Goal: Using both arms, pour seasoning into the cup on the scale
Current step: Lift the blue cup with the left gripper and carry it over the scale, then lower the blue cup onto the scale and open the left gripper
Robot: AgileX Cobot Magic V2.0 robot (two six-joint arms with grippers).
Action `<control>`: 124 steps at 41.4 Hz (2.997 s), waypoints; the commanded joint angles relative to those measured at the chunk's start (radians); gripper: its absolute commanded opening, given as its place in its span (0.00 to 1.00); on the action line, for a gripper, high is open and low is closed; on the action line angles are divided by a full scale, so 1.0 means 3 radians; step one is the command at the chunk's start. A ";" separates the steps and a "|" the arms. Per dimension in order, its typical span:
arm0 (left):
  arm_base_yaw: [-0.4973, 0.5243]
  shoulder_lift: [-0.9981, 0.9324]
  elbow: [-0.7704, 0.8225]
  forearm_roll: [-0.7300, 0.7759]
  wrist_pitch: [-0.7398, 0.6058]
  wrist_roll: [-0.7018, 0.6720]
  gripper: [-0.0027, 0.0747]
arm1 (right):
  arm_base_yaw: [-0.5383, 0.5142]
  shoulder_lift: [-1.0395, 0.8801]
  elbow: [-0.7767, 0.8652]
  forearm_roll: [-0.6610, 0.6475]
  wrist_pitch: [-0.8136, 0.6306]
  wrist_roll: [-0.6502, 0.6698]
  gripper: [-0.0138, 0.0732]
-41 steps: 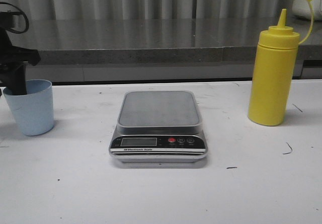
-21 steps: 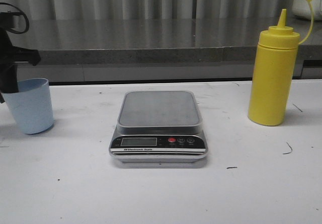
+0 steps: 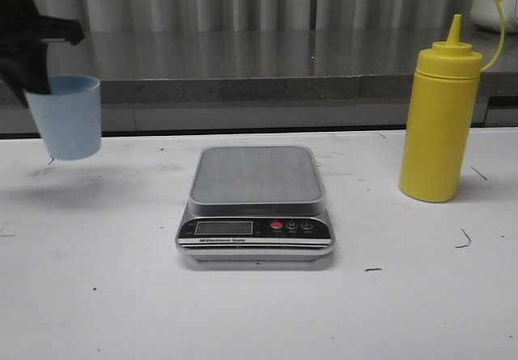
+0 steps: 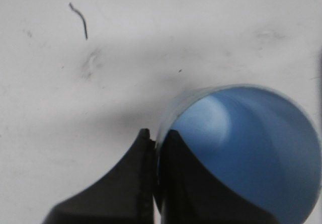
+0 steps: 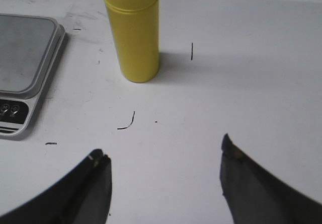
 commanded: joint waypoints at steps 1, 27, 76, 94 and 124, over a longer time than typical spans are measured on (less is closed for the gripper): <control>-0.0156 -0.0186 -0.0355 -0.0037 0.0046 -0.0023 0.01 | -0.0019 0.0015 -0.0114 -0.0025 -0.0236 -0.0030 0.72; -0.1234 0.0156 -0.1074 -0.0015 0.0057 -0.0023 0.01 | -0.0019 0.0015 -0.0114 -0.0025 -0.0236 -0.0030 0.72; -0.1343 0.0639 -0.1126 0.0127 0.0013 -0.0663 0.01 | -0.0019 0.0015 -0.0114 -0.0025 -0.0233 -0.0030 0.72; -0.1343 0.0672 -0.1134 0.0088 0.0024 -0.0663 0.14 | -0.0019 0.0015 -0.0114 -0.0025 -0.0233 -0.0030 0.72; -0.1343 -0.0362 -0.1072 0.0236 0.0422 -0.0355 0.54 | -0.0019 0.0015 -0.0114 -0.0025 -0.0233 -0.0030 0.72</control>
